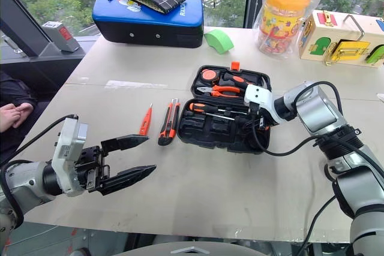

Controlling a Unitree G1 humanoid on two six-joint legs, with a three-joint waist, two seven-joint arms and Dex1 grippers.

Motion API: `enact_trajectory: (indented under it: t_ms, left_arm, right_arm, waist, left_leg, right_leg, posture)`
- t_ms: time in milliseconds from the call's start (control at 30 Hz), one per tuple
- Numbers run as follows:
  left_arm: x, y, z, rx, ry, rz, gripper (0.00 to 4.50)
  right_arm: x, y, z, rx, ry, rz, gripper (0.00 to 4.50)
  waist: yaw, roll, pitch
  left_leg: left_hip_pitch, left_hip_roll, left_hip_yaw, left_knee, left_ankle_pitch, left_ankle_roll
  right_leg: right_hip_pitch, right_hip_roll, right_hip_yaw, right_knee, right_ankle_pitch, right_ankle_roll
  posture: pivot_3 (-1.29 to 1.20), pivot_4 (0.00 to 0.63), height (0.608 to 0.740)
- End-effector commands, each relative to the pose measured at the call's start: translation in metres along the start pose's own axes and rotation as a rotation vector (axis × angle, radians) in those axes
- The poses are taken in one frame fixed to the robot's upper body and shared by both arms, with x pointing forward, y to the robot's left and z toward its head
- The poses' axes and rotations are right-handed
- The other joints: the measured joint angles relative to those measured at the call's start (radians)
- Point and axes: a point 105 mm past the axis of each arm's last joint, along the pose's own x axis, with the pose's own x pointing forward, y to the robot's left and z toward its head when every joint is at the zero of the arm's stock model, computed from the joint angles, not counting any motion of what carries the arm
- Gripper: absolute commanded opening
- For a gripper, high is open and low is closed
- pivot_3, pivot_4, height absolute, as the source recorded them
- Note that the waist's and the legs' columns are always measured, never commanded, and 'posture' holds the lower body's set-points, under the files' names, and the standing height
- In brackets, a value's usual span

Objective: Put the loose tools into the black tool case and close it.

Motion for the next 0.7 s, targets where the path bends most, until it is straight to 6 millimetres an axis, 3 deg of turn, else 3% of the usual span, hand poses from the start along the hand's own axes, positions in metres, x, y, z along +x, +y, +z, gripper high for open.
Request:
enact_trajectory:
  t_ms: [33,700]
  left_arm:
    - [0.000,-0.005,0.009,0.045,-0.026,-0.018,4.50]
    - [0.000,-0.008,0.006,0.055,-0.024,-0.017,4.50]
  right_arm:
    - [-0.006,-0.011,0.001,-0.014,0.011,-0.035,0.67]
    - [-0.001,-0.011,-0.015,-0.090,0.109,0.057,0.67]
  waist:
    - [0.000,0.000,0.000]
    - [0.005,0.001,0.000]
  left_leg:
    - [0.000,0.000,0.000,0.000,0.000,0.000]
    - [-0.001,-0.001,0.000,-0.005,0.000,0.000]
  right_leg:
    - [0.000,0.000,0.000,0.000,0.000,0.000]
    - [0.000,-0.003,-0.005,-0.008,0.000,0.000]
  posture:
    - [0.00,0.150,0.740]
    - [0.00,0.150,0.740]
